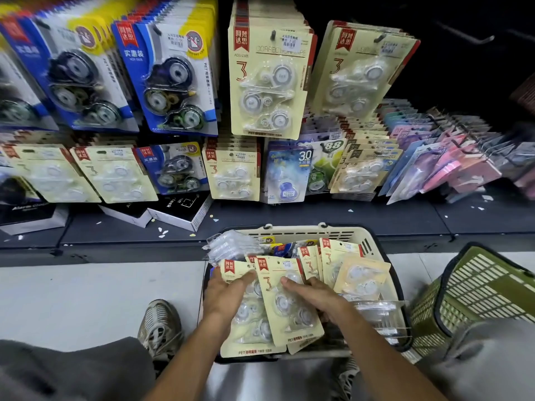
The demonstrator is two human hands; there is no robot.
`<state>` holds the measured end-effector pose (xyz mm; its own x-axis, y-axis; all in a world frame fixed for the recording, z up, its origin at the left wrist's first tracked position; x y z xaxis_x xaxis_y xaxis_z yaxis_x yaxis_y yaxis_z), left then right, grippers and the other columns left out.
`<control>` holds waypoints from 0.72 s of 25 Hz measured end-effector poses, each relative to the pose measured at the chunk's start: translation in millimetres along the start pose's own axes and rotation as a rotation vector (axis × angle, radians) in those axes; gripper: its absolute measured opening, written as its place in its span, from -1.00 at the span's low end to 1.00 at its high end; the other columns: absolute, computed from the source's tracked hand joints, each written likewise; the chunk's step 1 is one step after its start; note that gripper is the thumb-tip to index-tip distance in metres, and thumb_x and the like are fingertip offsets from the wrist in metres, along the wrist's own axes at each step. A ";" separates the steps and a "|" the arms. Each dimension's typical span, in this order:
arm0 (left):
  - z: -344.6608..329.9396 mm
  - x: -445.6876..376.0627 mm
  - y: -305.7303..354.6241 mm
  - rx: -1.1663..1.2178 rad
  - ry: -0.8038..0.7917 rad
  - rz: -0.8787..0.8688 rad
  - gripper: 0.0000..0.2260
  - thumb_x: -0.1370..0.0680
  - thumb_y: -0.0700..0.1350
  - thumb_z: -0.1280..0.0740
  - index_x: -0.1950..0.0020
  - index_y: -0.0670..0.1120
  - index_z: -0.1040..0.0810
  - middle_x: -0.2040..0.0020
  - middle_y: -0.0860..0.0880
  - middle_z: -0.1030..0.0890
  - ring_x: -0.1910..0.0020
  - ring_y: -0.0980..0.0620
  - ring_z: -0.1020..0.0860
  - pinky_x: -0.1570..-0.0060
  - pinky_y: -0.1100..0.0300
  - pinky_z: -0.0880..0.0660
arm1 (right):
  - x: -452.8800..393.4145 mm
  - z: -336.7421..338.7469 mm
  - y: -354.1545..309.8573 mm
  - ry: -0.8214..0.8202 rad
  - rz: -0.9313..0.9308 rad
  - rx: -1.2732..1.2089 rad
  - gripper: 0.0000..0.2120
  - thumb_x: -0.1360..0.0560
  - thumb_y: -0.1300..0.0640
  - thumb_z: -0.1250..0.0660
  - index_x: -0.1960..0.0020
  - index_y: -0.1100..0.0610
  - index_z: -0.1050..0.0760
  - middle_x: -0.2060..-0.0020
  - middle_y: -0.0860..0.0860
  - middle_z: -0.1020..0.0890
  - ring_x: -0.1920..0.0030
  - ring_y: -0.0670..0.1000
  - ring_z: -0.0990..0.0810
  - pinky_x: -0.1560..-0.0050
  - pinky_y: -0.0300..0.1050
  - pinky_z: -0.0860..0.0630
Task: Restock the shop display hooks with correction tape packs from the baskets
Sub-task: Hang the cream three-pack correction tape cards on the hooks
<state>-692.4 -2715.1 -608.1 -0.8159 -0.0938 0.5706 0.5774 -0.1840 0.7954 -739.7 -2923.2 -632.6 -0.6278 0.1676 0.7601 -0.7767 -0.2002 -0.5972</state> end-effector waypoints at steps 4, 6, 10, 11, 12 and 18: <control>7.8 -14.2 4.7 -0.123 -0.039 -0.009 -0.62 -0.32 -0.30 -0.58 -0.03 0.00 -0.60 0.05 -0.01 -0.72 -0.02 -0.07 -0.67 -0.14 -0.06 -0.59 | -0.2 -3.0 -1.1 -0.035 0.011 -0.131 0.00 -0.29 -0.38 -0.49 -0.53 0.12 -0.23 -0.46 0.10 -0.42 -0.40 0.14 -0.45 -0.39 -0.01 -0.38; 10.9 -18.1 7.2 -0.127 0.019 -0.025 -0.66 -0.28 -0.24 -0.53 0.02 0.02 -0.60 0.07 -0.01 -0.72 0.01 -0.10 -0.67 -0.15 -0.10 -0.59 | -3.5 -7.8 -7.9 -0.017 0.066 -0.273 -0.19 -0.22 -0.26 -0.60 -0.34 0.08 -0.44 -0.23 0.06 -0.62 -0.17 0.08 -0.64 -0.27 0.04 -0.53; 8.2 -13.3 17.8 0.037 -0.057 -0.017 -0.80 -0.49 -0.14 -0.52 -0.06 0.01 -0.61 -0.02 -0.04 -0.72 0.00 -0.05 -0.67 -0.01 0.06 -0.58 | -3.8 -23.7 -32.1 -0.097 0.109 -0.384 -0.69 -0.48 0.10 -0.48 -0.19 0.11 -0.54 0.01 0.02 -0.72 0.03 0.05 -0.71 0.04 -0.02 -0.63; 7.2 -10.9 18.7 0.048 -0.092 -0.008 -0.78 -0.49 -0.14 -0.54 -0.07 0.00 -0.61 0.00 -0.03 -0.72 0.02 -0.03 -0.67 0.06 0.11 -0.57 | -0.8 -26.8 -37.0 -0.109 0.140 -0.310 -0.82 -0.53 0.08 -0.43 -0.12 0.04 -0.57 0.07 -0.05 -0.71 0.07 -0.02 -0.69 0.06 -0.09 -0.62; 7.5 -13.6 15.1 0.007 -0.096 -0.031 -0.73 -0.44 -0.17 -0.58 -0.07 0.00 -0.60 0.01 -0.02 -0.72 0.04 -0.01 -0.67 0.09 0.13 -0.57 | 5.1 -28.5 -39.3 -0.075 0.151 -0.247 -0.92 -0.56 0.03 -0.40 -0.05 -0.02 -0.58 0.10 -0.09 -0.69 0.10 -0.08 -0.66 0.06 -0.15 -0.58; 13.2 -18.9 15.2 -0.088 -0.078 -0.050 -0.49 -0.30 -0.31 -0.64 -0.15 -0.05 -0.53 -0.03 -0.02 -0.71 -0.01 -0.06 -0.67 -0.09 -0.04 -0.62 | -21.4 -16.0 -3.8 0.187 -0.030 -0.073 -0.36 -0.38 -0.05 -0.48 -0.37 0.08 -0.31 -0.18 0.11 -0.53 -0.15 0.18 -0.60 -0.20 0.13 -0.56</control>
<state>-667.9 -2703.2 -604.1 -0.8367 -0.0068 0.5476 0.5286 -0.2715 0.8043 -724.1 -2910.6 -650.7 -0.5980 0.3499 0.7211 -0.7924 -0.1229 -0.5975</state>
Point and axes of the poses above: each hand's wrist, its own x-axis away from the middle knuckle, its own z-axis out of the back of the hand, y = z × x, the point moved 2 cm from there along -x, towards the middle knuckle
